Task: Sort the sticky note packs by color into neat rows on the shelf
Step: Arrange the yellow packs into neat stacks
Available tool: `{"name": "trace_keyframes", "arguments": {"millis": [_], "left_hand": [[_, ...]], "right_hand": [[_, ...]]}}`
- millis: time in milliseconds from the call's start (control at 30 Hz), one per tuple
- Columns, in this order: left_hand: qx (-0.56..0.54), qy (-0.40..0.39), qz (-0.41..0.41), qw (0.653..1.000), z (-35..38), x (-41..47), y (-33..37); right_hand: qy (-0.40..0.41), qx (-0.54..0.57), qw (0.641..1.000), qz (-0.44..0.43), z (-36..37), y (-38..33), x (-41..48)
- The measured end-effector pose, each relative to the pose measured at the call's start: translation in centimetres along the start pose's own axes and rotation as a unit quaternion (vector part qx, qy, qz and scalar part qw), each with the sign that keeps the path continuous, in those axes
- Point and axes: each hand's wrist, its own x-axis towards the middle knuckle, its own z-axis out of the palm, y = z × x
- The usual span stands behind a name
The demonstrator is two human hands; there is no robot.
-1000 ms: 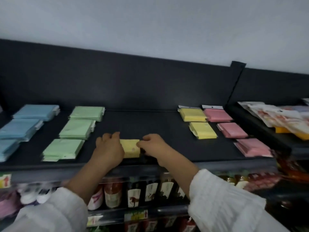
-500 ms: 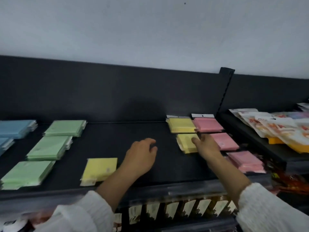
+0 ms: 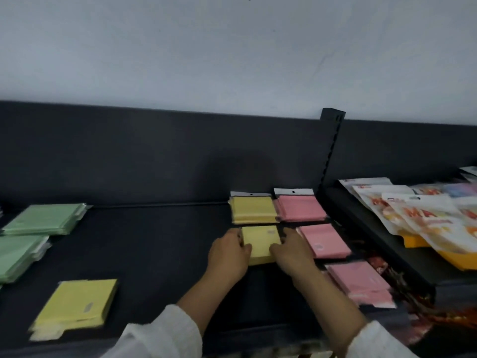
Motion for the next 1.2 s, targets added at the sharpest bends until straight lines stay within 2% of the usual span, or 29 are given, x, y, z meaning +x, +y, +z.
{"name": "trace_keyframes", "arguments": {"millis": [133,200,333,400,533,733,900,1100,1200], "left_hand": [[-0.181,0.029,-0.046,0.982,-0.9,0.2,-0.1],[-0.226,0.058,-0.037,0.972,-1.7,0.4,-0.2],[-0.191,0.160,0.035,0.968,-3.8,0.0,-0.6],[-0.182,0.187,0.040,0.965,-4.4,-0.6,-1.1],[-0.127,0.151,0.016,0.980,-3.4,-2.0,-2.0],[-0.064,0.210,0.019,0.975,-3.6,-2.9,-1.0],[0.010,0.218,0.055,0.974,-9.5,-3.9,-1.4],[0.027,0.151,0.016,0.988,-18.2,-5.1,-3.5],[-0.056,0.086,-0.023,0.994,-21.3,-5.1,-5.6]], "right_hand": [[-0.045,0.178,0.983,0.019,0.4,-1.0,-0.2],[-0.073,0.211,0.975,-0.001,0.6,-1.8,-0.7],[-0.093,0.210,0.967,-0.110,0.9,-3.9,-1.5],[-0.133,0.213,0.960,-0.126,1.6,-4.6,-1.8],[-0.189,0.178,0.961,-0.096,3.5,-4.8,-2.4],[-0.178,0.200,0.960,-0.084,4.1,-6.2,-3.6],[-0.196,0.211,0.950,-0.118,4.1,-10.0,-5.0],[-0.272,0.227,0.931,-0.087,6.5,-14.8,-6.7],[-0.306,0.284,0.908,-0.024,8.2,-16.6,-7.5]]}}
